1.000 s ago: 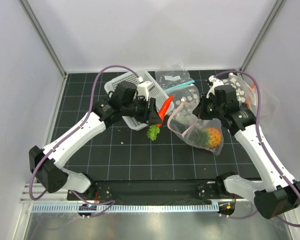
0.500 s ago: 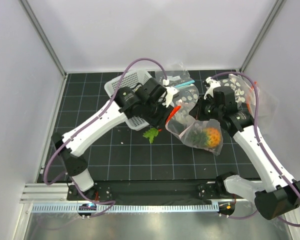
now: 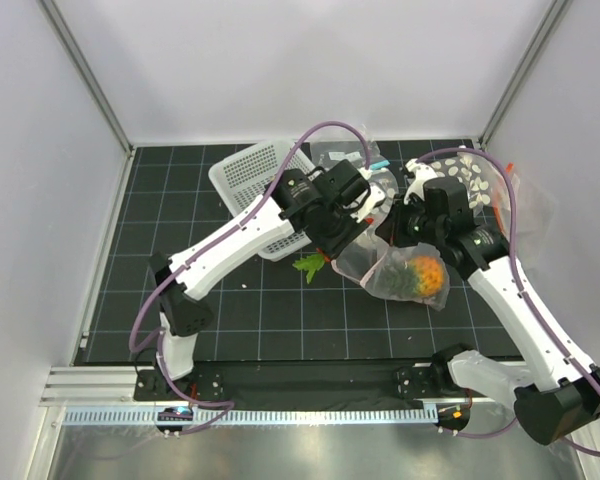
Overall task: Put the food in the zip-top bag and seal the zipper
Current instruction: Place the fake vegetable in the zipper food storage bag.
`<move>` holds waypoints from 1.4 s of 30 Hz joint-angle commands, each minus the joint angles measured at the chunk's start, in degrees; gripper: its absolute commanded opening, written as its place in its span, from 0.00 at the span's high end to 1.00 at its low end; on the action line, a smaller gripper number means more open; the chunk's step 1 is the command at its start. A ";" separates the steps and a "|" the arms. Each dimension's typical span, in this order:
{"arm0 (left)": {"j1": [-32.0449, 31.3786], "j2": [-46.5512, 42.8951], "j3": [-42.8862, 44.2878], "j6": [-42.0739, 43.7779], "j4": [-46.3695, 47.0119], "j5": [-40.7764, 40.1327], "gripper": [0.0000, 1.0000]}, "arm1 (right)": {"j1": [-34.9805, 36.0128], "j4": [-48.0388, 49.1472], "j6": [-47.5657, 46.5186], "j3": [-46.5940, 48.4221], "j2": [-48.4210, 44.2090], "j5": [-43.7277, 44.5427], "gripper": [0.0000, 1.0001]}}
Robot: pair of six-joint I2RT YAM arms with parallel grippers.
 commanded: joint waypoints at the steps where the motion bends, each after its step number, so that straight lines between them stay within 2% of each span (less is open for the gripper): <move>1: -0.07 0.49 2.56 1.76 -6.15 1.92 0.77 | 0.37 0.18 -0.74 2.57 -2.32 1.09 0.99; 6: -0.69 -1.08 2.22 0.53 -5.97 0.62 0.81 | 0.28 -3.42 0.32 3.53 -1.01 12.32 0.99; 11: -0.69 -7.32 -6.37 -0.87 -1.58 0.08 0.83 | 0.37 -2.90 2.25 3.54 -0.39 13.76 0.99; 17: -0.69 -11.38 -11.58 -0.70 0.36 2.37 0.83 | 0.37 -2.72 2.08 5.03 0.48 12.71 0.99; 20: -0.69 -9.45 -9.49 0.44 0.19 2.37 0.83 | 0.45 -1.06 1.72 4.50 -0.04 5.77 0.99; 21: -0.69 -8.31 -8.08 1.05 -0.60 4.55 0.83 | 0.54 -0.96 1.81 4.50 -0.22 4.37 0.99; 26: -0.78 0.46 2.80 2.55 -4.03 6.85 0.83 | 0.98 -1.05 1.99 4.50 -1.53 2.95 0.99; 28: -0.95 3.20 5.71 3.08 -4.74 7.03 0.77 | 0.98 -0.70 2.43 3.98 -2.32 1.81 0.99; 29: -1.04 4.26 8.08 3.08 -4.74 6.77 0.70 | 0.98 -0.18 2.78 3.71 -3.46 1.80 0.99; 30: -1.13 5.57 8.71 3.08 -4.22 6.77 0.62 | 1.07 0.00 3.21 3.45 -3.82 1.98 0.99; 31: -1.13 5.85 9.07 2.91 -3.43 7.03 0.48 | 0.98 0.09 3.48 3.19 -4.08 2.59 0.99; 32: -1.21 5.68 8.46 2.82 -2.38 7.46 0.44 | 0.98 0.18 3.57 2.92 -4.70 3.03 0.99; 33: -1.22 5.07 7.67 2.47 0.59 8.16 0.34 | 0.98 0.01 3.74 2.92 -4.79 3.38 0.99; 35: -1.22 4.62 6.08 1.85 2.72 8.52 0.30 | 0.98 0.35 4.45 2.57 -5.05 3.91 0.99; 36: -1.22 4.10 5.91 1.50 4.47 8.00 0.24 | 0.98 0.53 4.80 2.39 -5.49 4.00 0.99; 38: -1.22 2.96 4.94 0.71 6.59 6.60 0.18 | 0.98 1.23 5.68 1.61 -5.93 3.92 0.99; 42: -1.13 -3.71 -2.08 -1.40 18.25 3.52 0.15 | 0.89 1.76 6.56 0.99 -6.28 4.26 0.99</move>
